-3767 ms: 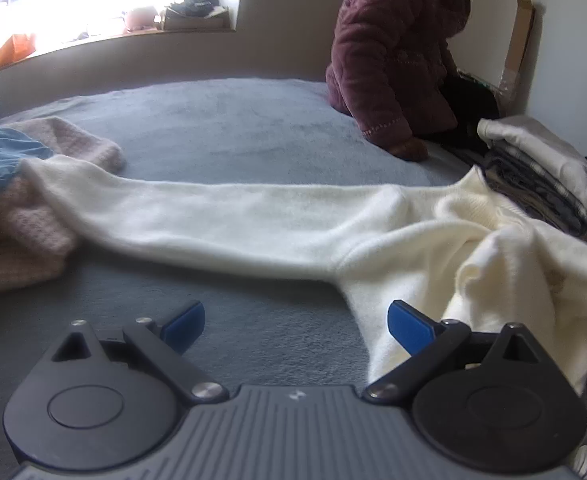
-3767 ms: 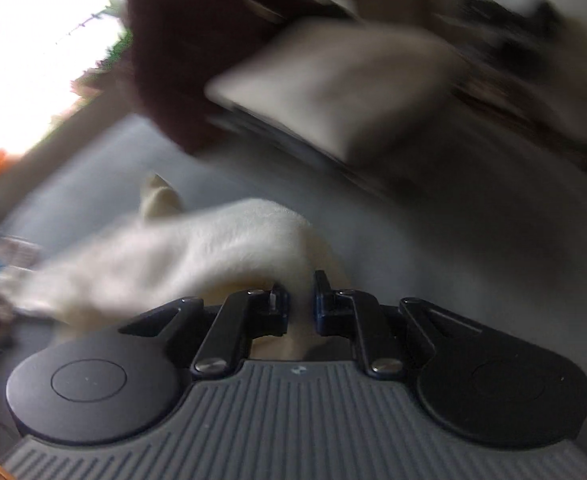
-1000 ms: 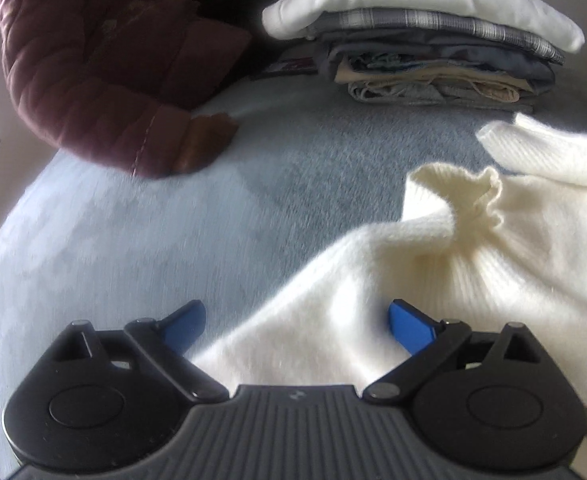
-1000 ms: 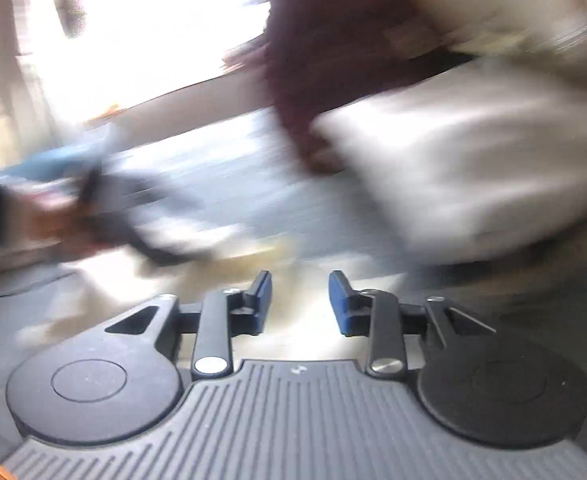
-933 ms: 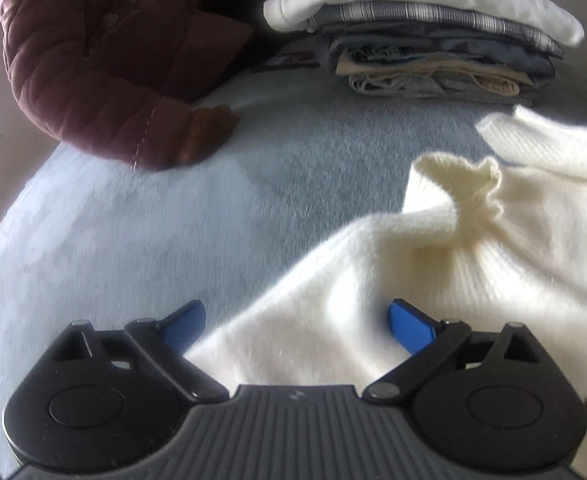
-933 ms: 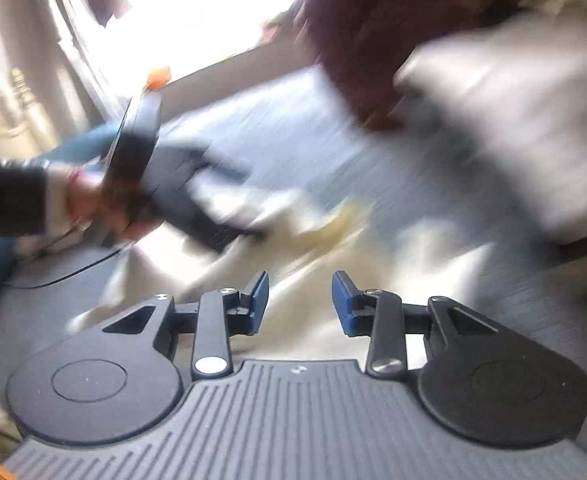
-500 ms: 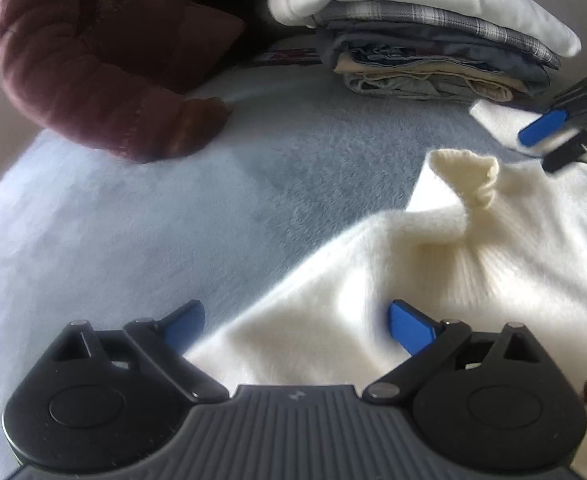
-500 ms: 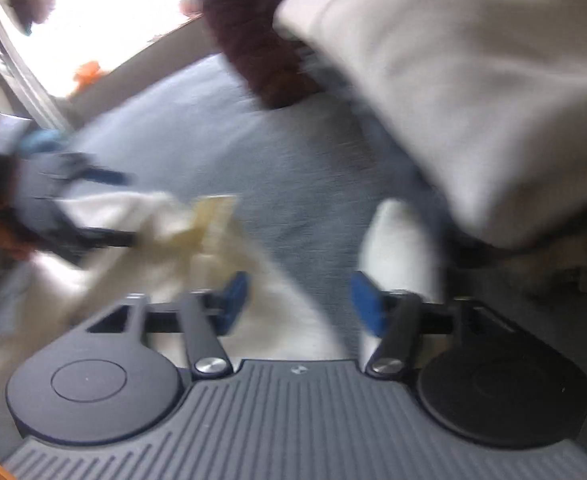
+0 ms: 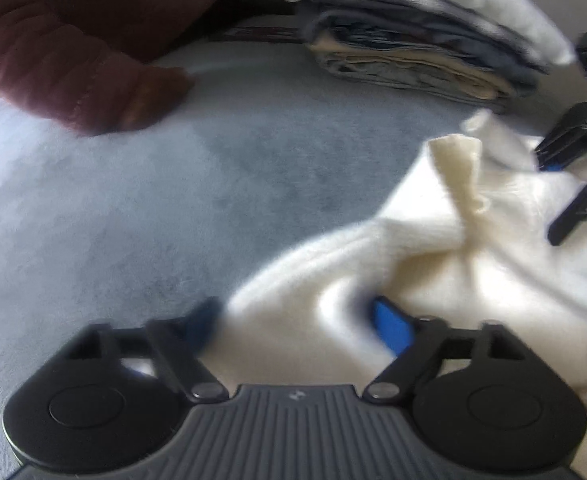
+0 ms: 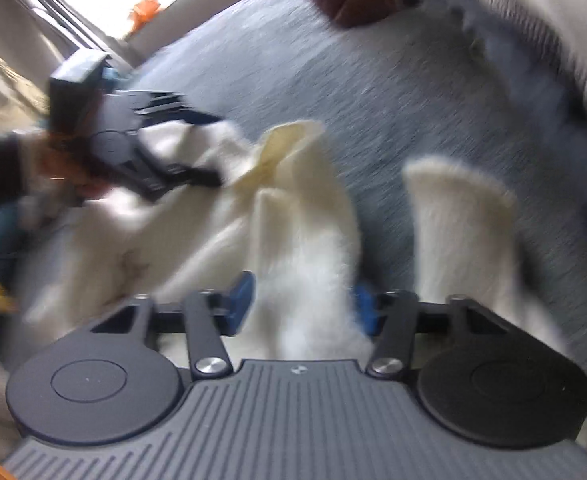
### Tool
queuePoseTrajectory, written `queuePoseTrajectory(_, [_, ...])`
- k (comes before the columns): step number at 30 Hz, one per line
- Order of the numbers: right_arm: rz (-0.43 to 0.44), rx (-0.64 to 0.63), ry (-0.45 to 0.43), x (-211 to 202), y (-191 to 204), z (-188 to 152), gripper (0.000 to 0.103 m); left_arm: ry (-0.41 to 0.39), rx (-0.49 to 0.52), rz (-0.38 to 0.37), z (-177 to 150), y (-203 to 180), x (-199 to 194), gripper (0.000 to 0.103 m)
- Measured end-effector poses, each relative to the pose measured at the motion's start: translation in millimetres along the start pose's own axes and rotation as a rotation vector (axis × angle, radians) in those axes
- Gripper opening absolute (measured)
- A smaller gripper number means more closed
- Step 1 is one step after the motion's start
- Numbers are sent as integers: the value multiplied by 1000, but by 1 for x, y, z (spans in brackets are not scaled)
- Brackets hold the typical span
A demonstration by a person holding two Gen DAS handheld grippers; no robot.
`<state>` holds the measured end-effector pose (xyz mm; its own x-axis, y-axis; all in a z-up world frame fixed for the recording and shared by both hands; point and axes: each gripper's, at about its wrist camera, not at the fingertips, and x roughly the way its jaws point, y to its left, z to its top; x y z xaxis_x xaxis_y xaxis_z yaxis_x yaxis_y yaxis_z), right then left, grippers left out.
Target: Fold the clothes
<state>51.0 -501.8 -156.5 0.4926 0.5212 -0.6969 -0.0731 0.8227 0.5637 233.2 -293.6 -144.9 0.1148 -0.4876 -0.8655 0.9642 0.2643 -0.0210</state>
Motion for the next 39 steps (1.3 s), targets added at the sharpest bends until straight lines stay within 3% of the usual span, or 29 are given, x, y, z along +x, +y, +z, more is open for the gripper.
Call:
queuePoseTrajectory(2, [-35,-2,4,0,0,1,41,4,26,-13,1,2,-2,73])
queuePoseTrajectory(5, [-82,31,-11,1,-3,2,41,-9,49,22,2,4,-2,91])
queuePoseTrajectory(7, [-90,19,-13,3,2,-2,48,-16,53,47,-1,2,2,93])
queuePoseTrajectory(9, [-83,0,-9,5,8,-8,60,-26,27,56,-5,-2,4,89])
queuePoseTrajectory(10, [-90,-15,-1,5,13,-11,59,-32,13,61,-8,-4,5,86])
queuePoseTrajectory(11, [-97,-29,8,3,19,-14,47,-46,15,79,-9,-9,2,75])
queuePoseTrajectory(12, [-104,-32,17,2,23,-16,20,-62,19,98,-11,-15,-1,69])
queuePoseTrajectory(13, [-113,-28,11,1,27,-18,18,-77,22,117,-13,-20,-4,65])
queuePoseTrajectory(14, [-124,-23,1,1,30,-21,17,-94,26,145,-15,-27,-8,54])
queuePoseTrajectory(18, [-201,-82,-77,-12,57,-28,14,-153,20,257,-24,-53,-25,28])
queuePoseTrajectory(21, [-276,-166,-180,-31,85,-31,13,-206,-4,317,-28,-62,-51,19])
queuePoseTrajectory(27, [-353,-296,-416,-75,152,-37,13,-375,-110,413,-49,-82,-161,14])
queuePoseTrajectory(32, [-287,-399,-599,-117,216,-32,13,-532,-180,537,-92,-114,-274,13])
queuePoseTrajectory(35, [-226,-473,-686,-139,258,-26,13,-668,-288,601,-124,-135,-333,13])
queuePoseTrajectory(39, [-174,-632,-778,-151,322,-12,13,-842,-322,732,-155,-164,-394,13])
